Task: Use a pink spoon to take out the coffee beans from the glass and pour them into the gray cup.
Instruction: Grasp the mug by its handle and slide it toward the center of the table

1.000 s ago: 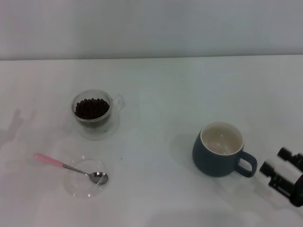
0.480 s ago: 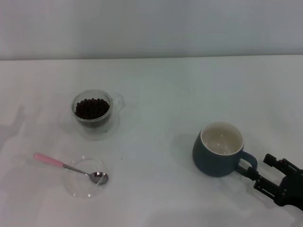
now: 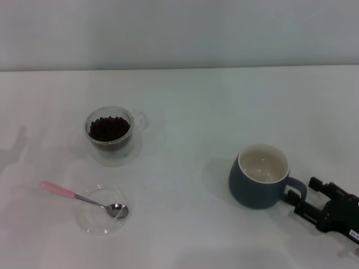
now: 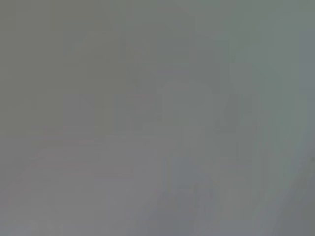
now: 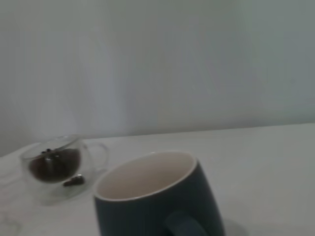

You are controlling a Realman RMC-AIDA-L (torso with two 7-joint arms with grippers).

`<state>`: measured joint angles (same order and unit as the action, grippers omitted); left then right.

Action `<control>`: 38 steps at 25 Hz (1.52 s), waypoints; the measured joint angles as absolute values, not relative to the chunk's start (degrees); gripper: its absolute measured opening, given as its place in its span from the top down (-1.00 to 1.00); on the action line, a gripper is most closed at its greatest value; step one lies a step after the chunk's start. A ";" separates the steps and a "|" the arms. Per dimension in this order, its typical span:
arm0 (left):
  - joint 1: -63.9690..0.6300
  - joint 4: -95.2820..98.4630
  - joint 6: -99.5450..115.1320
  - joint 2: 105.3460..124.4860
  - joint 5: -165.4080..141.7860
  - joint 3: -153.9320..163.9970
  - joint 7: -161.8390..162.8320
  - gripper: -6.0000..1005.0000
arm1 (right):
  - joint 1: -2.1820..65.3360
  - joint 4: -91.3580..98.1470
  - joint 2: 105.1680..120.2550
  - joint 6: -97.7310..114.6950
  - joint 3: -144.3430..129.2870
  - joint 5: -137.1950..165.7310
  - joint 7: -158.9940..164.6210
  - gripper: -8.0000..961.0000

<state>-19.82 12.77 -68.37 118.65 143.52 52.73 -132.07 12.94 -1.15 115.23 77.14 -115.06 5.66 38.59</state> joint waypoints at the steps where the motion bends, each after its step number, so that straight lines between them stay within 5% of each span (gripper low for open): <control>1: -19.78 12.79 -68.37 118.64 143.52 52.74 -132.06 -0.75 | 13.06 -0.97 115.23 76.42 -114.47 5.63 38.59 -0.61; 24: -18.10 13.73 -70.55 118.66 145.47 52.64 -131.74 -0.75 | 17.84 0.78 114.96 70.16 -108.62 5.86 38.18 -0.58; 38: -18.21 13.72 -70.67 118.56 145.74 52.65 -131.74 -0.75 | 18.04 2.49 114.96 73.27 -109.17 7.73 38.00 0.47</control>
<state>-18.21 13.72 -70.67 118.56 145.74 52.65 -131.74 18.04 2.49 114.96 73.27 -109.17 7.73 38.00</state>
